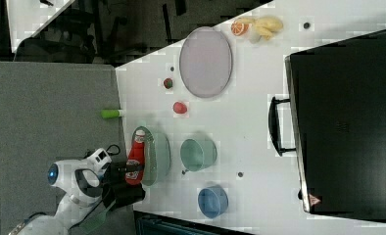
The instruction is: Pick Ketchup from the table and place it in strainer.
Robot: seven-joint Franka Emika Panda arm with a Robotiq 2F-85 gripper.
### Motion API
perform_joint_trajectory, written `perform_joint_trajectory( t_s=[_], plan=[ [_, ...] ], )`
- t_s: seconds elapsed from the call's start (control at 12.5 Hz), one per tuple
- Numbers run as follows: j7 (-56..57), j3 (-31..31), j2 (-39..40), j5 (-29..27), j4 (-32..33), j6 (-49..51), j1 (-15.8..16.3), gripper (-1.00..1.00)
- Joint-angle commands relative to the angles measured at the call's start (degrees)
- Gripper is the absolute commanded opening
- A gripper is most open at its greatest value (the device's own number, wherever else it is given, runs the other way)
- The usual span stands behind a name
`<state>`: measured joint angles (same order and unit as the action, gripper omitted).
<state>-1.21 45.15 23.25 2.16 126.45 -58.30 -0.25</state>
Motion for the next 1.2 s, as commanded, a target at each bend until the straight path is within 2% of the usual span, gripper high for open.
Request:
perform_joint_trajectory(
  t_s=[0.08, 0.32, 0.4, 0.64, 0.88, 1.2],
  plan=[
    [-3.9, -1.1, 2.0, 0.8, -0.5, -2.9, 0.6, 0.32],
    [-4.1, -2.4, 3.7, 3.0, -0.8, -3.6, 1.6, 0.95],
    [-5.1, -2.2, 3.0, 3.0, -1.2, -3.7, 1.5, 1.00],
    [-12.7, -2.2, -3.5, 2.8, -2.2, -1.8, 0.1, 1.00],
    [-13.0, -2.2, -12.2, 1.9, -4.9, 8.7, -4.5, 1.00],
    [-11.1, -3.9, -19.7, -7.3, -13.6, 28.1, -11.7, 1.00]
  ],
)
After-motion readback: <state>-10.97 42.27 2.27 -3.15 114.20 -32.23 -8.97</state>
